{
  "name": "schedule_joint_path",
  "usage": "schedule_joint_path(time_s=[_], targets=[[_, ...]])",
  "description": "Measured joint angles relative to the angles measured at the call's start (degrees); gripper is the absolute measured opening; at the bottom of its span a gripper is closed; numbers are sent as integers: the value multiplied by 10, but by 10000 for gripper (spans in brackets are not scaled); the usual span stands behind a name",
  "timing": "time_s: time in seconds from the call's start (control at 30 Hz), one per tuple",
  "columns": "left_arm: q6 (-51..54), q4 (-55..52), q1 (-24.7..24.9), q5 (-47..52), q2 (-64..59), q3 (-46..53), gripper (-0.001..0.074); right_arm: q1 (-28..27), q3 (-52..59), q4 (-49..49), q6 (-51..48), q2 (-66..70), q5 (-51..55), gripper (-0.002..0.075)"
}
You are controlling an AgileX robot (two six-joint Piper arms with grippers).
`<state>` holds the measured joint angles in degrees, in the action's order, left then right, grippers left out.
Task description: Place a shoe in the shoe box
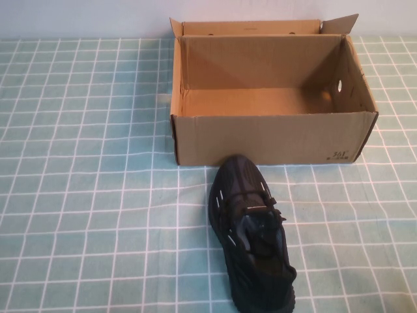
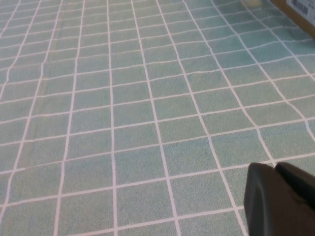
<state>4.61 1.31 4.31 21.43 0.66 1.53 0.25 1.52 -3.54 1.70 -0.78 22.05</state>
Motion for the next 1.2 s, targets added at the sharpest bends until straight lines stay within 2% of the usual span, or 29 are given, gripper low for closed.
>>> schedule_joint_path(time_s=[0.13, 0.33, 0.47, 0.63, 0.73, 0.87, 1.1, 1.2], targets=[[0, 0, 0, 0, 0, 0, -4, 0, 0, 27, 0, 0, -27, -9], [0, 0, 0, 0, 0, 0, -4, 0, 0, 155, 4, 0, -108, -9], [0, 0, 0, 0, 0, 0, -4, 0, 0, 281, 19, 0, -185, -9], [0, 0, 0, 0, 0, 0, -4, 0, 0, 349, 33, 0, -215, -9], [0, 0, 0, 0, 0, 0, -4, 0, -4, 398, 39, 0, -171, -9], [0, 0, 0, 0, 0, 0, -4, 0, -76, 401, 34, 27, -57, -9], [0, 0, 0, 0, 0, 0, -4, 0, -285, 289, 9, 241, 235, -9], [0, 0, 0, 0, 0, 0, -4, 0, -346, 240, -28, 336, 323, -9]])
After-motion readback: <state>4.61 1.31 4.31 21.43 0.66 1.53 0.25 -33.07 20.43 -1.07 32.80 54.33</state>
